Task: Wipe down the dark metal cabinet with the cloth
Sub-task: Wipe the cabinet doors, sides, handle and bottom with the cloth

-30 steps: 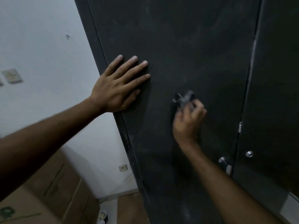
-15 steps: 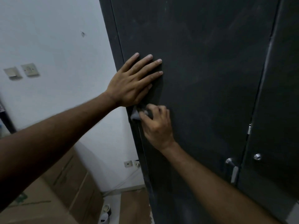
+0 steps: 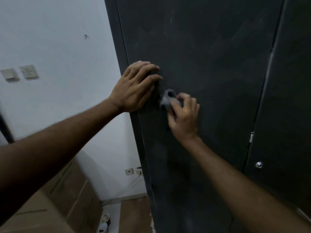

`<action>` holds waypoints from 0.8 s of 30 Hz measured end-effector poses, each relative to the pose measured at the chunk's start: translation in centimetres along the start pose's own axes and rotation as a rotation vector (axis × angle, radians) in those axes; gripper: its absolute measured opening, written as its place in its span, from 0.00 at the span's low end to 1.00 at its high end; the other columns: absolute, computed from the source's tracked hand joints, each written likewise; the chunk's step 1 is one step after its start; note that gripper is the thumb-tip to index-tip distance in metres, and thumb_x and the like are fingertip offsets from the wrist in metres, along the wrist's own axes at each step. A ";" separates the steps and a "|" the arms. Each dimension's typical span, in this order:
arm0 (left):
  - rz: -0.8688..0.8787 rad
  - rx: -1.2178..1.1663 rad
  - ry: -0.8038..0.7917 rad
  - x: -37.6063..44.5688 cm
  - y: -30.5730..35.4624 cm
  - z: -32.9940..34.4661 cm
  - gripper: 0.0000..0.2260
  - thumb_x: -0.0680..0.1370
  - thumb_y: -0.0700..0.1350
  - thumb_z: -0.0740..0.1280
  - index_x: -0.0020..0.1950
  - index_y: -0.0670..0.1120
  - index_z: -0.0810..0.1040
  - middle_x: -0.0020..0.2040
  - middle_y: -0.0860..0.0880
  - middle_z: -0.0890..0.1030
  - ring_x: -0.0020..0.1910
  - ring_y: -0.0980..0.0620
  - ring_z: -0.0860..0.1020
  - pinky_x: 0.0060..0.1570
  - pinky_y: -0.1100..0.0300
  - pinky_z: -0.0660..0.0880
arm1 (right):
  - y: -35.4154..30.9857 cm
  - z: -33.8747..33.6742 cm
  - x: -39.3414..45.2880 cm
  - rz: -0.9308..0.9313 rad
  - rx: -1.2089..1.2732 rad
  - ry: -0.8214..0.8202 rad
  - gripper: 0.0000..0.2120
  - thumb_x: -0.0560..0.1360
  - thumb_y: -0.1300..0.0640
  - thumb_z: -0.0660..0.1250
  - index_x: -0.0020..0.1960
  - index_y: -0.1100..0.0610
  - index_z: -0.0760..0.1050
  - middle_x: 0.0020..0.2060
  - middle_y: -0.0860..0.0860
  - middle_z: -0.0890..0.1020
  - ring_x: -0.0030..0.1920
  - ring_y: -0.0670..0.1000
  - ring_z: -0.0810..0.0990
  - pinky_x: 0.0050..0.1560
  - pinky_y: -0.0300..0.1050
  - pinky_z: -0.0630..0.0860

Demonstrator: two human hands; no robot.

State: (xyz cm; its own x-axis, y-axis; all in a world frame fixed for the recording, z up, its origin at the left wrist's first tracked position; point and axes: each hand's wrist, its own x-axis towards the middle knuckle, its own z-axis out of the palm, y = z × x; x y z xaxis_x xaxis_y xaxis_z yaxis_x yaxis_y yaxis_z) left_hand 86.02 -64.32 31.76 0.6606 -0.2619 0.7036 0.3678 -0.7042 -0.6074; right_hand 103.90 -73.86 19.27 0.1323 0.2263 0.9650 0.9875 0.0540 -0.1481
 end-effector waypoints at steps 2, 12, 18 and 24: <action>-0.041 0.005 0.024 0.5 -0.5 -1.1 0.15 0.85 0.48 0.61 0.68 0.42 0.78 0.70 0.37 0.77 0.72 0.38 0.69 0.75 0.44 0.62 | -3.1 1.5 0.9 0.009 0.039 0.032 0.13 0.75 0.58 0.69 0.59 0.53 0.77 0.59 0.57 0.72 0.52 0.60 0.73 0.47 0.54 0.69; 0.057 0.063 -0.111 -2.9 2.2 1.1 0.17 0.84 0.51 0.65 0.69 0.44 0.79 0.71 0.39 0.77 0.75 0.37 0.72 0.78 0.38 0.63 | 1.7 1.7 -13.3 -0.531 -0.028 -0.491 0.17 0.73 0.56 0.72 0.61 0.49 0.76 0.59 0.55 0.78 0.50 0.58 0.77 0.48 0.55 0.73; -0.001 0.095 -0.043 -5.8 5.5 4.3 0.17 0.84 0.51 0.65 0.69 0.45 0.80 0.72 0.41 0.78 0.76 0.38 0.72 0.78 0.37 0.62 | -4.2 5.2 -13.9 -0.178 0.096 -0.169 0.06 0.78 0.58 0.68 0.55 0.53 0.77 0.54 0.57 0.77 0.47 0.59 0.74 0.45 0.54 0.69; -0.042 0.075 -0.066 -10.0 8.9 6.3 0.19 0.83 0.53 0.65 0.71 0.45 0.79 0.75 0.40 0.75 0.78 0.37 0.69 0.80 0.37 0.58 | 0.9 4.2 -25.5 -0.667 0.013 -0.675 0.12 0.67 0.51 0.77 0.50 0.45 0.81 0.60 0.50 0.82 0.51 0.55 0.81 0.49 0.52 0.75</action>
State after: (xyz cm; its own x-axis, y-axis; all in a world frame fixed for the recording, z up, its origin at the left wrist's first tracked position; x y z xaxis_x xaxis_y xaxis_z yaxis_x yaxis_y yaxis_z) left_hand 86.83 -63.80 17.05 0.6846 -0.1876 0.7044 0.4423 -0.6612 -0.6059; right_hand 101.07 -75.53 -6.34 -0.5404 0.6588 0.5235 0.8399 0.3850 0.3825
